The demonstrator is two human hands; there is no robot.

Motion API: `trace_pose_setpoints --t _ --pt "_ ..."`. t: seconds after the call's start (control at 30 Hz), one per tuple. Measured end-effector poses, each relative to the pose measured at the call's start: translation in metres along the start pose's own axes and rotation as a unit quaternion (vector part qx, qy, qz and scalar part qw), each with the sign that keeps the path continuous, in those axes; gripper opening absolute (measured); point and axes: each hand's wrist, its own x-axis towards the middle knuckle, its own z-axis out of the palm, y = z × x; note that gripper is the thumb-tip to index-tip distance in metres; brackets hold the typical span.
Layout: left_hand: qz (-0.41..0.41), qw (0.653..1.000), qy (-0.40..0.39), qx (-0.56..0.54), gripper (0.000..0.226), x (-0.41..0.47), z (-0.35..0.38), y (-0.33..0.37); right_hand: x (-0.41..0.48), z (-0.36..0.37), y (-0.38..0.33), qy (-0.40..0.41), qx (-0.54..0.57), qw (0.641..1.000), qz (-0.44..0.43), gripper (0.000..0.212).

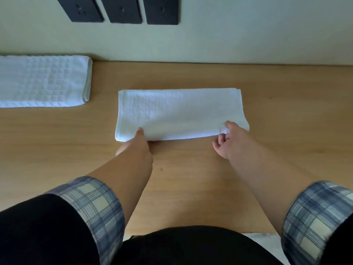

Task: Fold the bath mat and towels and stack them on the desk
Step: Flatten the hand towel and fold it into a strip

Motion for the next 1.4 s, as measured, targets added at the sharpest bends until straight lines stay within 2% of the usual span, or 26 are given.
trace_pose_setpoints --t 0.07,0.17,0.37,0.53,0.8,0.97,1.03,1.17,1.27,1.33,1.4 --pt "-0.001 0.999 -0.014 -0.042 0.018 -0.002 0.007 0.009 -0.002 0.006 -0.004 -0.049 0.017 0.999 -0.011 0.024" --pt "-0.037 0.99 -0.032 -0.135 0.008 -0.011 0.01 0.027 -0.007 0.01 -0.011 -0.121 0.077 0.989 -0.039 0.025" --pt "-0.061 0.97 -0.061 -0.229 0.017 -0.037 -0.014 0.061 -0.042 0.022 -0.015 -0.159 0.136 0.976 -0.057 0.034" --pt "-0.021 0.96 -0.09 -0.262 0.03 -0.051 -0.055 0.122 -0.09 0.053 -0.004 -0.244 0.179 0.953 -0.028 0.032" --pt "0.03 0.933 -0.162 -0.32 0.016 -0.019 -0.14 0.234 -0.156 0.15 0.066 -0.366 0.241 0.899 -0.011 0.035" --pt "0.04 0.928 -0.196 -0.314 0.02 0.039 -0.191 0.312 -0.183 0.237 0.125 -0.382 0.274 0.882 -0.031 0.048" --pt "0.049 0.924 -0.211 -0.314 0.02 0.063 -0.207 0.344 -0.192 0.271 0.146 -0.387 0.285 0.877 -0.025 0.044" --pt "0.068 0.92 -0.229 -0.312 0.029 0.106 -0.227 0.402 -0.202 0.333 0.174 -0.38 0.279 0.882 -0.02 0.025" --pt "0.073 0.91 -0.247 -0.324 0.033 0.138 -0.239 0.43 -0.19 0.366 0.192 -0.383 0.27 0.883 -0.04 0.04" --pt "0.061 0.91 -0.251 -0.325 0.035 0.167 -0.248 0.432 -0.171 0.38 0.212 -0.361 0.26 0.895 -0.039 0.052" --pt "0.031 0.928 -0.226 -0.295 0.034 0.2 -0.257 0.416 -0.145 0.383 0.236 -0.311 0.218 0.925 -0.027 0.044"
